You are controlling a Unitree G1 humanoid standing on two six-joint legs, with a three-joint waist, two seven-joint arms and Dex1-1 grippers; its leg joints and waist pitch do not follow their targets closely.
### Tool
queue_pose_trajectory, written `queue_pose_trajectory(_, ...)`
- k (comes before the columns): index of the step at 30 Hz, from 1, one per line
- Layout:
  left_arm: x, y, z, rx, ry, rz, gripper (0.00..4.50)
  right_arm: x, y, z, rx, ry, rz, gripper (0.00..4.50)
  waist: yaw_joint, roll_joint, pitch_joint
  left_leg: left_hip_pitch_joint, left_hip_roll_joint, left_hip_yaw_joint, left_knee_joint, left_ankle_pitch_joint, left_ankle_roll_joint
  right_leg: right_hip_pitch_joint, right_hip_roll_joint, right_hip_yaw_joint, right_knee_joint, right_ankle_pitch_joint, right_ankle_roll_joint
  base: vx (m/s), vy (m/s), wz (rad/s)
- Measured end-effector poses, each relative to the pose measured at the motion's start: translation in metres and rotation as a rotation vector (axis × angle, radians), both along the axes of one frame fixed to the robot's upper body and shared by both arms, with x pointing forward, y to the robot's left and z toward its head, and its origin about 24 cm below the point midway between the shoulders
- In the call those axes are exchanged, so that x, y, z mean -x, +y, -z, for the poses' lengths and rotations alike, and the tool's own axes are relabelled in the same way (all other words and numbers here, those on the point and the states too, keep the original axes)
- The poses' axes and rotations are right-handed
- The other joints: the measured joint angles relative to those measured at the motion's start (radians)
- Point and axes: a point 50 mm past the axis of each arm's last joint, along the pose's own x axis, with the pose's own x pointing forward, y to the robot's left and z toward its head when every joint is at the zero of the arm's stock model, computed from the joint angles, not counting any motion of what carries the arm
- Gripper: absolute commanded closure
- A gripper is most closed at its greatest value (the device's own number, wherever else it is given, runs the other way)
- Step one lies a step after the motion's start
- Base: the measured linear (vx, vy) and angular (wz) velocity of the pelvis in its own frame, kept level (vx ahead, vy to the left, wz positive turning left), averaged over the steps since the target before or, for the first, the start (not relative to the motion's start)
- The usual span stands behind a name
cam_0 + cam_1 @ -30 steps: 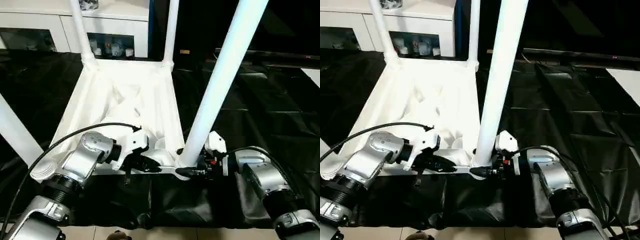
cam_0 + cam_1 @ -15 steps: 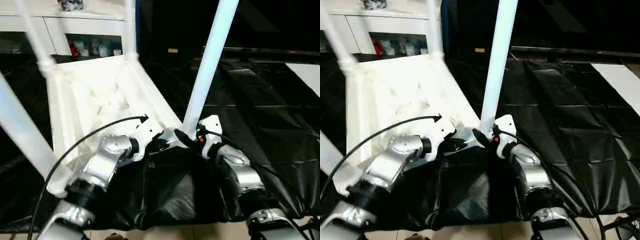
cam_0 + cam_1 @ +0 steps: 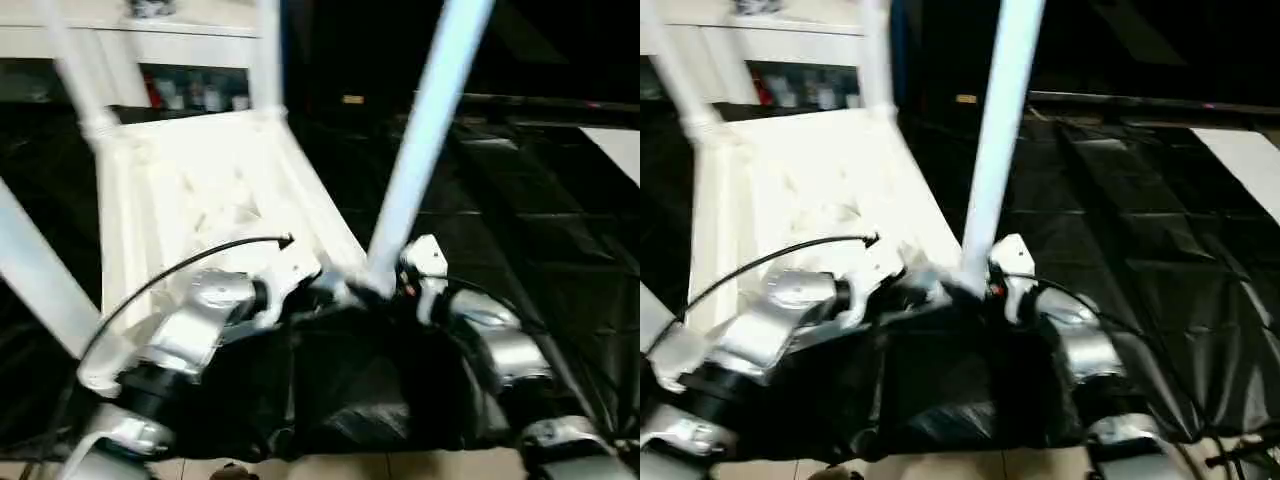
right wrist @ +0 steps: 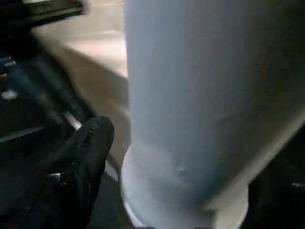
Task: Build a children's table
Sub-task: Rotate leg to tighten
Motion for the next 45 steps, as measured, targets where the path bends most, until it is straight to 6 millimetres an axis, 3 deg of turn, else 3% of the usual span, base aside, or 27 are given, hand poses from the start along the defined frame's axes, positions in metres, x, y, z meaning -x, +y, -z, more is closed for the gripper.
queue_pose_trajectory(8, 0.001, 0.017, -0.004, -0.069, 0.055, 0.178, 4.5, 0.014, -0.013, -0.004, 0.049, 0.059, -0.292, 0.65, 0.02, 0.0, 0.0, 0.004, 0.0, 0.0, 0.001, 0.0, 0.0, 0.005, 0.0, 0.0, 0.001, 0.0, 0.0, 0.0, 0.0, 0.0)
queue_pose_trajectory(12, 0.001, 0.02, -0.005, -0.072, 0.067, 0.203, 4.5, 0.016, -0.013, -0.004, 0.042, 0.073, -0.332, 0.65, 0.02, -0.002, -0.001, 0.004, 0.0, 0.0, 0.002, 0.0, 0.0, 0.005, 0.0, 0.0, 0.002, 0.001, -0.001, 0.0, 0.0, 0.0)
queue_pose_trajectory(16, 0.001, 0.023, -0.005, -0.07, 0.079, 0.215, 4.5, 0.014, -0.008, -0.007, 0.031, 0.079, -0.346, 1.08, 0.016, -0.002, -0.001, 0.003, 0.0, 0.0, 0.002, 0.0, 0.0, 0.004, 0.0, 0.0, 0.002, 0.001, -0.001, 0.0, 0.0, 0.0)
queue_pose_trajectory(24, 0.002, 0.021, -0.003, -0.038, 0.091, 0.225, 4.5, 0.015, -0.006, -0.005, 0.014, 0.1, -0.348, 1.68, 0.024, -0.001, -0.001, 0.003, 0.0, 0.0, 0.002, 0.0, 0.0, 0.004, 0.0, 0.0, 0.002, 0.0, -0.001, 0.0, 0.0, 0.0)
queue_pose_trajectory(29, -0.004, 0.013, 0.002, -0.01, 0.051, 0.125, 4.5, 0.011, -0.009, 0.0, -0.01, 0.083, -0.198, 1.8, 0.029, -0.001, -0.001, 0.004, 0.0, 0.0, 0.002, 0.0, -0.001, 0.004, 0.0, 0.0, 0.002, 0.004, -0.005, 0.0, 0.0, 0.0)
queue_pose_trajectory(36, -0.014, -0.004, 0.005, -0.006, -0.016, -0.115, 4.5, -0.009, 0.005, 0.008, -0.056, 0.041, 0.209, 1.83, -0.014, -0.005, 0.0, 0.006, 0.0, -0.001, 0.002, 0.001, -0.001, 0.002, 0.0, 0.0, 0.001, 0.007, -0.002, 0.0, 0.0, 0.0)
queue_pose_trajectory(43, -0.013, -0.019, 0.006, 0.007, -0.027, -0.232, 4.5, -0.016, 0.018, 0.008, -0.089, 0.041, 0.396, 1.83, -0.02, -0.004, -0.001, 0.007, 0.0, -0.002, 0.001, 0.001, -0.002, 0.001, 0.0, 0.0, 0.001, 0.009, -0.002, 0.0, 0.0, 0.0)
queue_pose_trajectory(44, -0.013, -0.019, 0.006, 0.008, -0.027, -0.235, 4.5, -0.016, 0.018, 0.007, -0.091, 0.037, 0.402, 1.27, -0.019, -0.003, -0.001, 0.006, 0.0, -0.002, 0.0, 0.001, -0.002, 0.001, 0.0, 0.0, 0.0, 0.009, -0.002, 0.0, 0.0, 0.0)
queue_pose_trajectory(45, -0.013, -0.019, 0.005, 0.008, -0.028, -0.236, 4.5, -0.016, 0.018, 0.007, -0.091, 0.034, 0.403, 1.27, -0.019, -0.003, -0.001, 0.006, 0.0, -0.002, 0.0, 0.001, -0.002, 0.001, 0.0, 0.0, 0.0, 0.009, -0.002, 0.0, 0.0, 0.0)
